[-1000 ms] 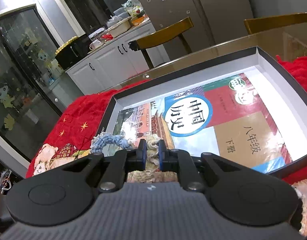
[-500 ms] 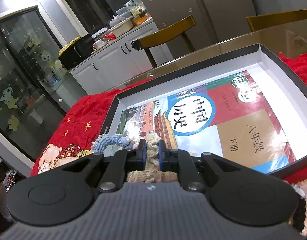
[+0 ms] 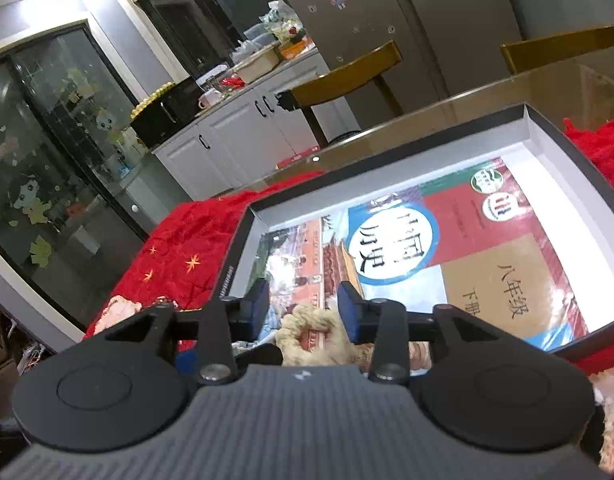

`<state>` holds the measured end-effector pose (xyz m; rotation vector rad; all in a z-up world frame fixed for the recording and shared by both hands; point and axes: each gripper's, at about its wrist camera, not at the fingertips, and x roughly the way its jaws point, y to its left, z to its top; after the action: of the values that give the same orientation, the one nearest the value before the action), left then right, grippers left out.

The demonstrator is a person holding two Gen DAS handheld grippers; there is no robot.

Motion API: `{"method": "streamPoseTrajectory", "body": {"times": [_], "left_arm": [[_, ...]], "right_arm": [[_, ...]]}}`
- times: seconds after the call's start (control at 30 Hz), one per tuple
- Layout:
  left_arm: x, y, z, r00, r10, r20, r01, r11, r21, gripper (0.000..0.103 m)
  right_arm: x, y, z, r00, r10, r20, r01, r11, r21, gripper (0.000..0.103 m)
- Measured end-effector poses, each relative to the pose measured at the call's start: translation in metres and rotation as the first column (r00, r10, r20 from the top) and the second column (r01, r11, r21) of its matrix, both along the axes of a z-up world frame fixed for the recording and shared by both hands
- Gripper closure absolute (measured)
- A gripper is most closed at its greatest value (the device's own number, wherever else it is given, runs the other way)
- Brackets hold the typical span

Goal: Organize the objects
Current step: 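Open both grippers to release the scrunchies into the box and lift away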

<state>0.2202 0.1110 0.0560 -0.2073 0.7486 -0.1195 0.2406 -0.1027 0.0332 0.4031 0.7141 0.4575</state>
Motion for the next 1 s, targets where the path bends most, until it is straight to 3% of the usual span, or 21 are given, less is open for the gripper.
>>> {"method": "streamPoseTrajectory", "body": {"times": [0.13, 0.4, 0.63, 0.9, 1.0], "left_arm": [[-0.009, -0.002, 0.016, 0.998, -0.017, 0.066, 0.015, 0.999, 0.033, 0.034], [-0.027, 0.017, 0.060, 0.985, 0.022, 0.169, -0.019, 1.000, -0.015, 0.034], [-0.060, 0.031, 0.106, 0.958, 0.041, 0.285, -0.029, 0.999, -0.044, 0.033], [-0.123, 0.012, 0.155, 0.927, 0.019, 0.376, -0.029, 0.999, 0.021, 0.032], [-0.151, -0.003, 0.166, 0.914, -0.015, 0.406, -0.003, 0.999, 0.043, 0.023]], "right_arm": [[-0.005, -0.005, 0.012, 0.999, 0.002, 0.039, -0.003, 1.000, 0.017, 0.040], [-0.030, -0.024, 0.060, 0.981, -0.002, 0.191, -0.011, 0.998, 0.065, 0.020], [-0.071, -0.042, 0.108, 0.945, -0.012, 0.327, -0.018, 0.996, 0.090, 0.012], [-0.117, -0.058, 0.137, 0.908, -0.045, 0.416, -0.005, 0.993, 0.120, 0.007], [-0.132, -0.063, 0.140, 0.895, -0.055, 0.442, 0.005, 0.993, 0.114, 0.005]]}}
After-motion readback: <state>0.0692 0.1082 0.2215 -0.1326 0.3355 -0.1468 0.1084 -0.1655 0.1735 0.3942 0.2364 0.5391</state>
